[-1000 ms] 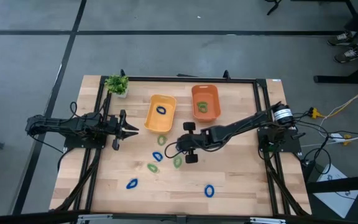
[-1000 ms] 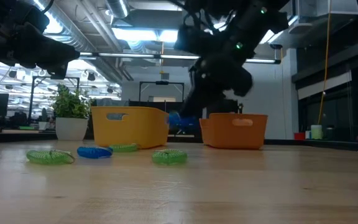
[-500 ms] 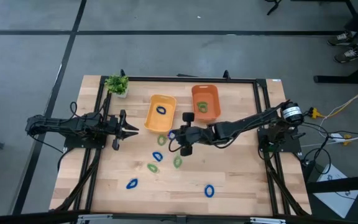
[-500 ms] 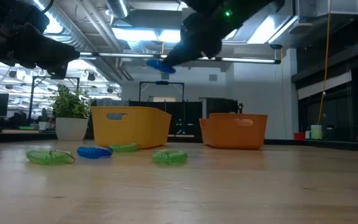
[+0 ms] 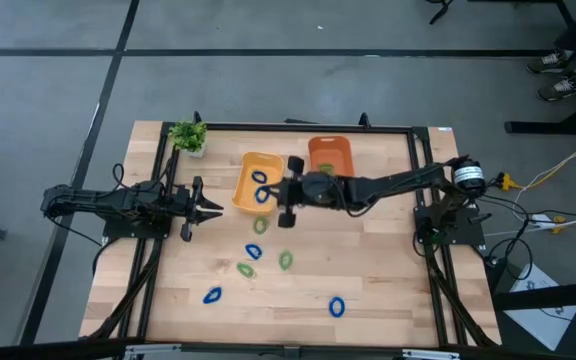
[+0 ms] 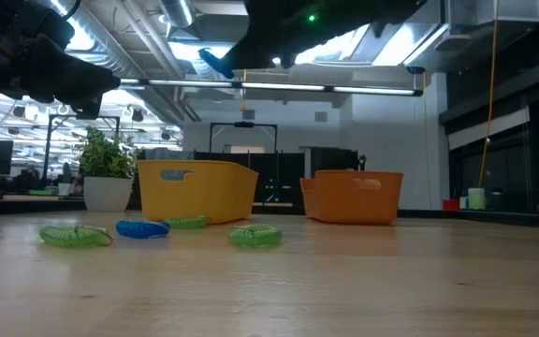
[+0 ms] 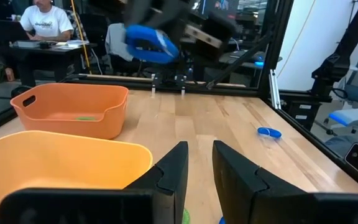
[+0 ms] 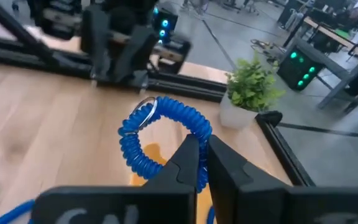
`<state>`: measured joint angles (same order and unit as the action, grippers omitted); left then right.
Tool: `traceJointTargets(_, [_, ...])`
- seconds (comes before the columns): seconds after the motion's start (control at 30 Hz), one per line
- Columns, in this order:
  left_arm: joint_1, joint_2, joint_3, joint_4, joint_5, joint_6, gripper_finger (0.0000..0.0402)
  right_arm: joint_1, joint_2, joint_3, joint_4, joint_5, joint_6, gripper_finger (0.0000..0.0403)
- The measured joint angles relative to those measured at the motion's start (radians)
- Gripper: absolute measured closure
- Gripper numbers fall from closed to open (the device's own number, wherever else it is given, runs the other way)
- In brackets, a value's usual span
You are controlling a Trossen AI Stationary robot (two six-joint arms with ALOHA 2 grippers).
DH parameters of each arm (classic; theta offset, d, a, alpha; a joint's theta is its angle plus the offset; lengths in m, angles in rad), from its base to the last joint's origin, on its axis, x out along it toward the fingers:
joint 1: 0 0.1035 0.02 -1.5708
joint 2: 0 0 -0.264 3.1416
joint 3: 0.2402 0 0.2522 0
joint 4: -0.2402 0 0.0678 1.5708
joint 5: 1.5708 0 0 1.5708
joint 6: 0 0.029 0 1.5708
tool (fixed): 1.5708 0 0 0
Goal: Sort items
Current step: Put the blue keychain into the yellow bin
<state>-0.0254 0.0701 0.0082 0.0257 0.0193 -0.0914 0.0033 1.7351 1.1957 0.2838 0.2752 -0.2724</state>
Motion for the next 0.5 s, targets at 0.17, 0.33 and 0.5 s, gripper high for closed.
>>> traceJointTargets(0.17, [0.0,0.0,0.0,0.0,0.0,0.0,0.0331,-0.06,0.017,0.0,0.039,-0.041,0.003,0.0382])
traceJointTargets(0.33, [0.0,0.0,0.0,0.0,0.0,0.0,0.0332,-0.102,0.057,0.001,0.078,-0.045,0.001,0.0382])
traceJointTargets(0.5, [0.0,0.0,0.0,0.0,0.0,0.0,0.0332,-0.141,0.09,0.001,0.096,-0.097,0.035,0.0382])
